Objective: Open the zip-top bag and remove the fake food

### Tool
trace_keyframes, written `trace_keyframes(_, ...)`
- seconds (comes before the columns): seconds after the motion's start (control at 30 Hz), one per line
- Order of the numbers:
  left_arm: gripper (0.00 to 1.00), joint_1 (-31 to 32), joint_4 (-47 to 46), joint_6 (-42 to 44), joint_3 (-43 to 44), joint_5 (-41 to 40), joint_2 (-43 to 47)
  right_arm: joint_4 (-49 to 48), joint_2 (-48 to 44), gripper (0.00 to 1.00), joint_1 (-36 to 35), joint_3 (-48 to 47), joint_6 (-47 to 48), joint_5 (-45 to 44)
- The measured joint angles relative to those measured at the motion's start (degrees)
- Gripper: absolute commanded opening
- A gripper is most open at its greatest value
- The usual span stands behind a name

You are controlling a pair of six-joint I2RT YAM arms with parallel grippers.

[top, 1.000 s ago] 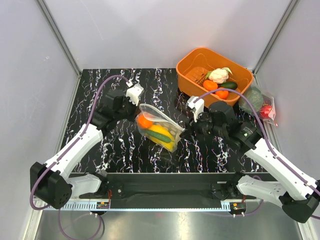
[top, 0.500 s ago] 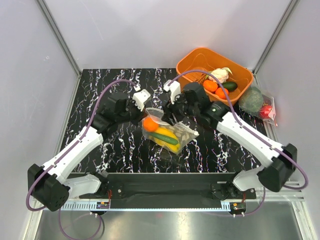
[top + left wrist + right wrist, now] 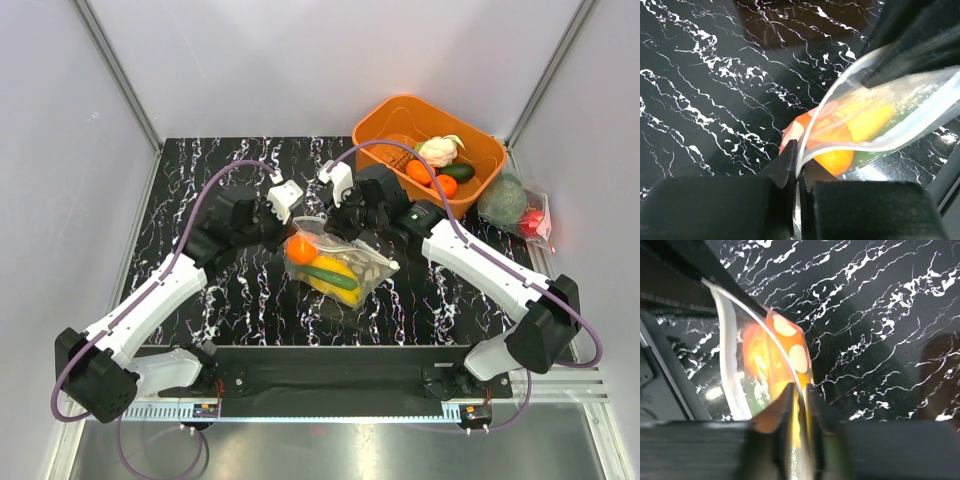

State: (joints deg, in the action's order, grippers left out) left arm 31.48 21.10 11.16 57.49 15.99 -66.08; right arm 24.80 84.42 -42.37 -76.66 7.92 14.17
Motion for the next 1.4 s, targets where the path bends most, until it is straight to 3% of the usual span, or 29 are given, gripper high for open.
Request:
trace_keyframes(0.03,0.25,0.09,0.00,0.13,0.00,-0.07,0.00,-0.22,0.00,0.00,0.00,0.00,-0.31,0.00)
trace_keyframes(0.17,0.59,0.46,-0.02,-0.09,0.00,-0.94,0.15,-1.20,0.00,0.00,0.00,0.00,-2.10,-0.20)
trace_keyframes(0.27,0.66,0.52,0.00,-1.88,0.00,-2.95,0.94,-1.62,-0.02,0.00,-0.02,0.02,-3.63,-2.03)
trace_keyframes(0.57,0.71,0.55,0.61,-17.77,0.13,-7.93,7.02,-2.56,-2.05,0.00,0.00,0.46,-7.10,-8.11)
trace_keyframes(0.9,0.72,0.55,-8.15,-40.83,-1.03,-1.20,6.51,-3.58,-5.25,0.00,0.00,4.31,-10.27,-9.07)
trace_keyframes(1.23,0.72,1.38,-12.46,-47.50,-2.84,1.55,0.79,-5.62,-7.10,0.00,0.00,6.75,-12.13,-8.63)
trace_keyframes(1.4,0.66,2.27,-13.18,-47.89,-2.84,1.81,-1.01,-5.70,-7.87,0.00,0.00,7.54,-12.61,-8.70)
